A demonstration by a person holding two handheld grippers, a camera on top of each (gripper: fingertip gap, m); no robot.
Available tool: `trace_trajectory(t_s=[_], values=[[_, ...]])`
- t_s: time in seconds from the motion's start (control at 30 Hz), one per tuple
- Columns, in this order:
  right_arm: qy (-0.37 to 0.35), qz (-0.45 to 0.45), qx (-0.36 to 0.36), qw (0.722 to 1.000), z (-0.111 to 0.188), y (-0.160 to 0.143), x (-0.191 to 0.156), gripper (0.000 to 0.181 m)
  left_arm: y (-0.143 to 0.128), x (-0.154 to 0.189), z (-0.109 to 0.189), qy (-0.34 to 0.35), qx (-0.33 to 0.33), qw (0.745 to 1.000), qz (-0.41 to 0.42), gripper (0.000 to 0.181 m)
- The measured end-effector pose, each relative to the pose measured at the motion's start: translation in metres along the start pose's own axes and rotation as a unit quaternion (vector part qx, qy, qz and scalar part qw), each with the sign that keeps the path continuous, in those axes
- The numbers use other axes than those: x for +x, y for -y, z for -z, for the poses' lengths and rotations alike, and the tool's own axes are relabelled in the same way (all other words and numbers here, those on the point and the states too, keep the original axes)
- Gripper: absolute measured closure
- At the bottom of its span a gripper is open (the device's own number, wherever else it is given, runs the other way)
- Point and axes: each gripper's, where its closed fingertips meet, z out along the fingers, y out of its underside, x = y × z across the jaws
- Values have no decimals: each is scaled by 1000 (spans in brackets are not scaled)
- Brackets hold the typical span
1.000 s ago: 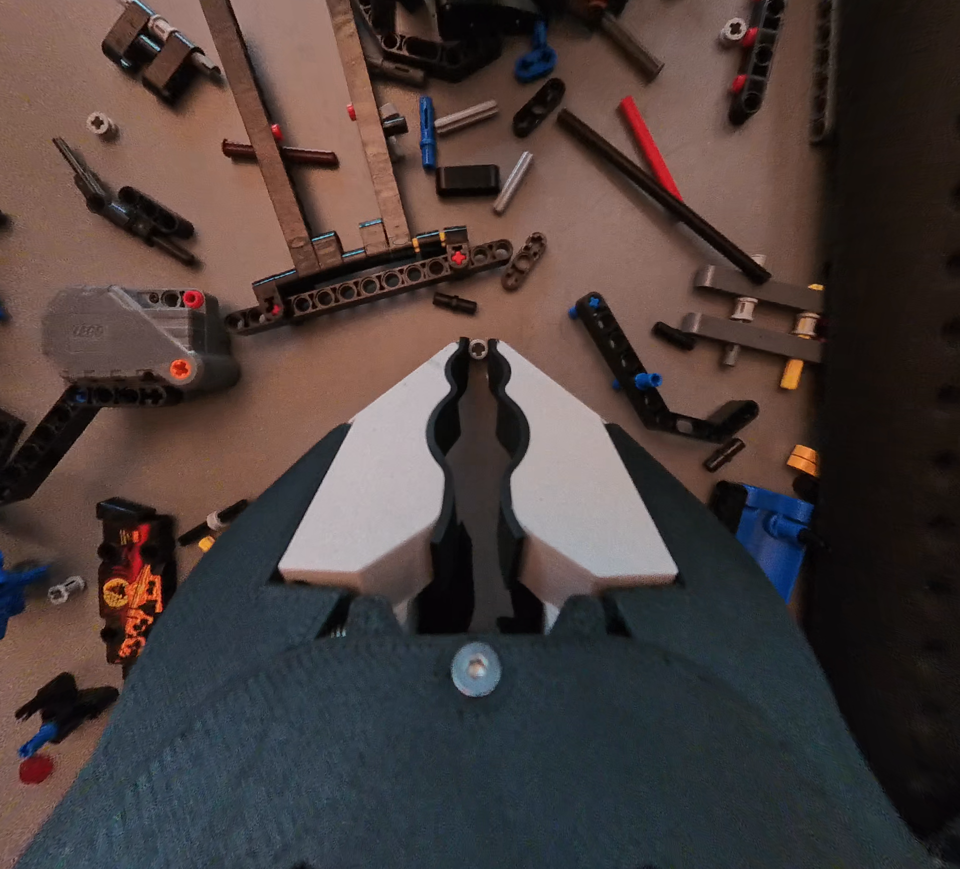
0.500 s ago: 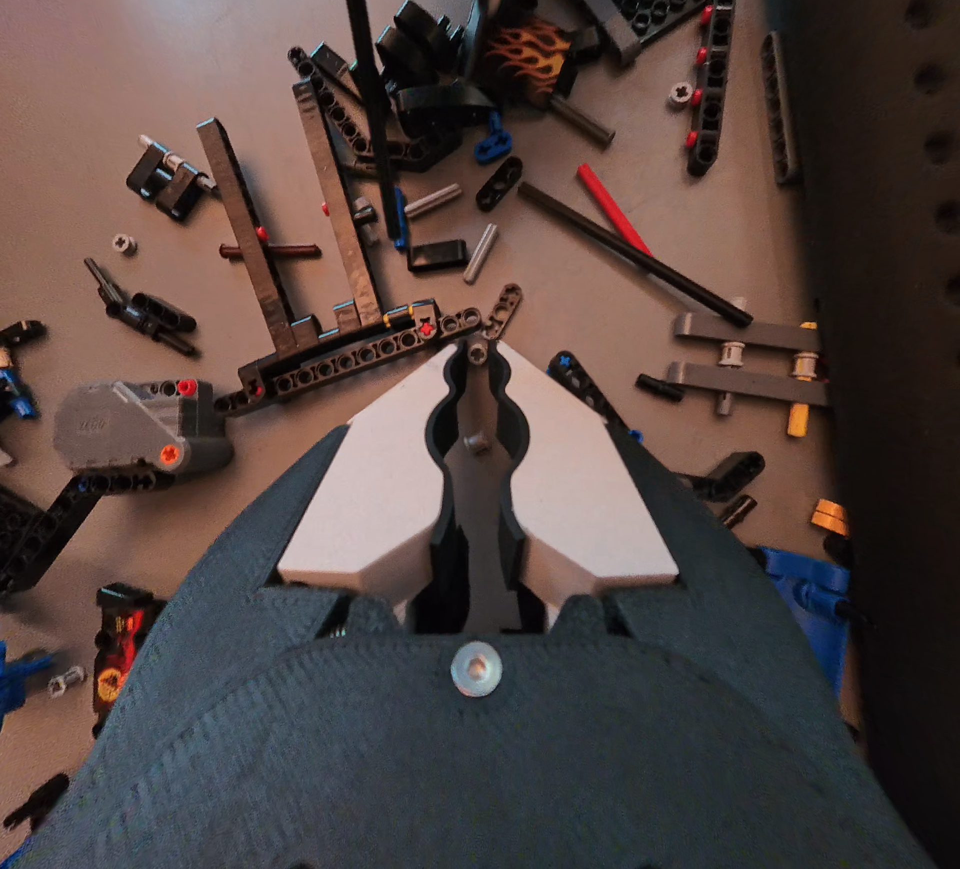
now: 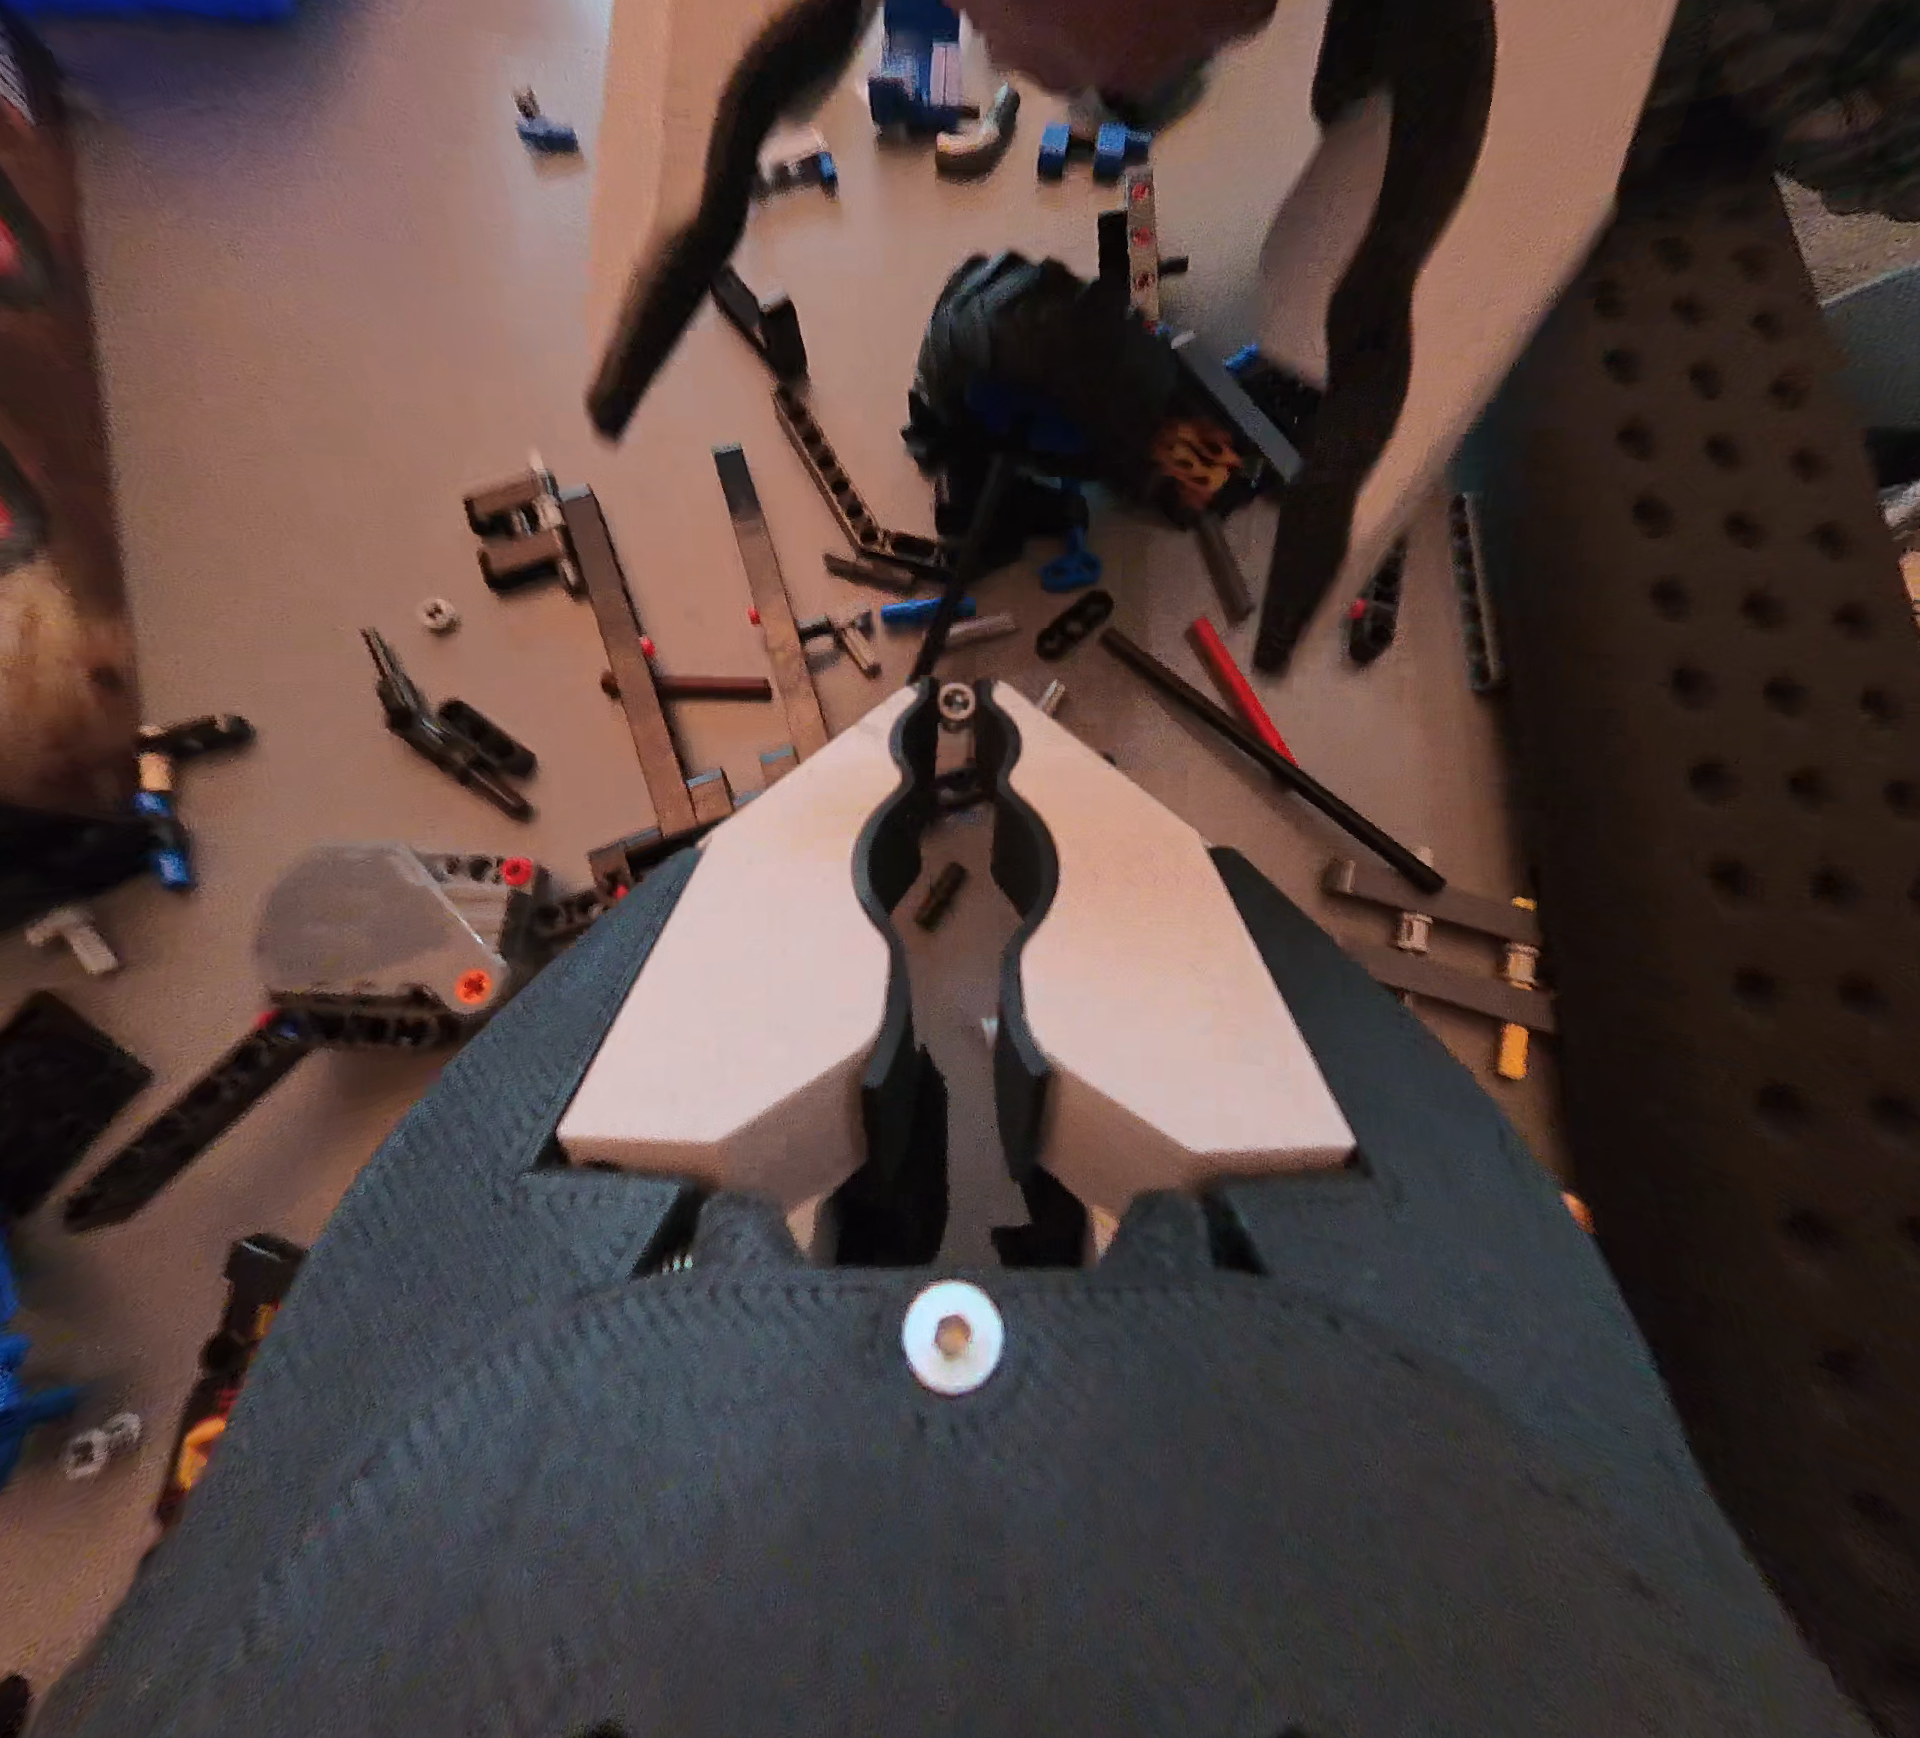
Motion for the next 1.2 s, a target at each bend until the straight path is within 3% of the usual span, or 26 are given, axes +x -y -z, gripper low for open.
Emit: trace_trajectory(t_s=[0.17,0.27,0.37,0.4,0.5,0.7,0.83,1.2], values=[[-5,6,-37,999,-14,-5,4,85,12,-6,9,31,30,999,-11,177],[25,-40,-70,996,-20,-27,5,50,20,-17,19,51,65,997,-5,176],[17,-46,-80,996,-27,-35,10,38,26,-25,28,71,90,993,-5,176],[17,-46,-54,997,-27,-25,10,42,30,-25,31,72,101,992,-6,176],[-22,11,31,999,-18,20,16,91,40,-19,33,72,117,990,-10,176],[-99,164,9,982,-25,48,13,115,53,-13,30,66,131,989,21,177],[-108,182,1,977,-26,53,9,116,53,-14,33,92,135,986,20,178],[-150,202,-99,963,-34,40,17,117,33,-40,22,208,31,977,40,178]])
